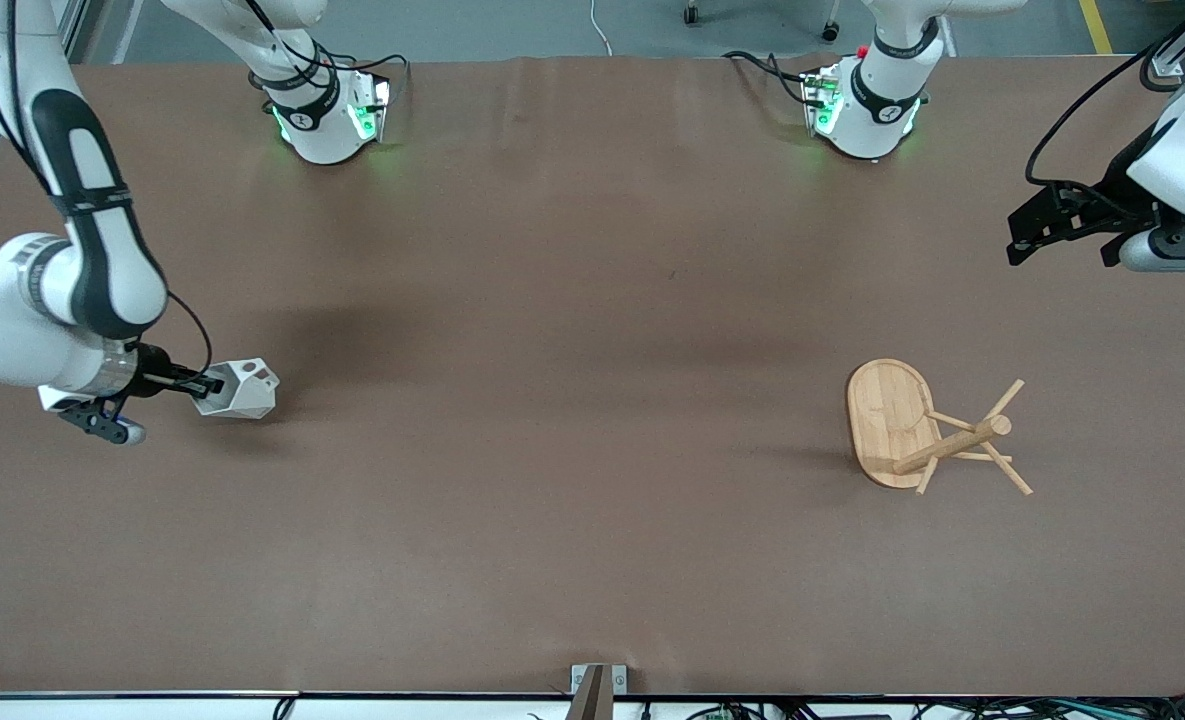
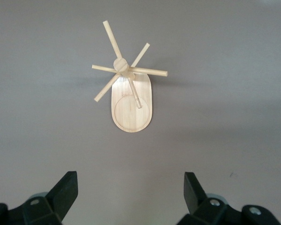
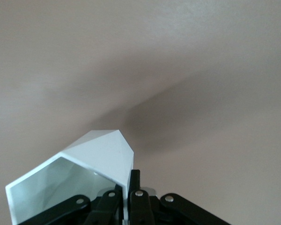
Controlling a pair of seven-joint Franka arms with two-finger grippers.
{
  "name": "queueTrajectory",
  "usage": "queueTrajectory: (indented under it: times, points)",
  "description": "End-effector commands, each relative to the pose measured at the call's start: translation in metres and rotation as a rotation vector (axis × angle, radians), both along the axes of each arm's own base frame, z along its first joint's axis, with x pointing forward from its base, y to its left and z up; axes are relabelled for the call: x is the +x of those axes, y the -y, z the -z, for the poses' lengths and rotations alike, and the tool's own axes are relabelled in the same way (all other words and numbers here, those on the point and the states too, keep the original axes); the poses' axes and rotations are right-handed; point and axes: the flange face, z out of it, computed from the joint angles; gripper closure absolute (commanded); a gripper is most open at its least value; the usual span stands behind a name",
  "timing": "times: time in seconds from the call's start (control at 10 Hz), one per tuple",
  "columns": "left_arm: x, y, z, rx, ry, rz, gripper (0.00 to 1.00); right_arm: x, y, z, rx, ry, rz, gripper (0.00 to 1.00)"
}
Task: Hang cup on rack
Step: 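Lift the white cup with the right gripper toward the table middle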
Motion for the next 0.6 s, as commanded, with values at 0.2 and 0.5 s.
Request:
queueTrajectory:
  times: [0.2,0.5]
  points:
    - [0.028,0.0,0.035,0.009,-0.058,0.013,0.0,0.021,-0.097,-0.036,0.343,-0.136,0.319,1.0]
    - [0.025,0.002,0.029,0.005,-0.053,0.202,0.0,0.019,-0.194,-0.055,0.647,-0.311,0.466,1.0]
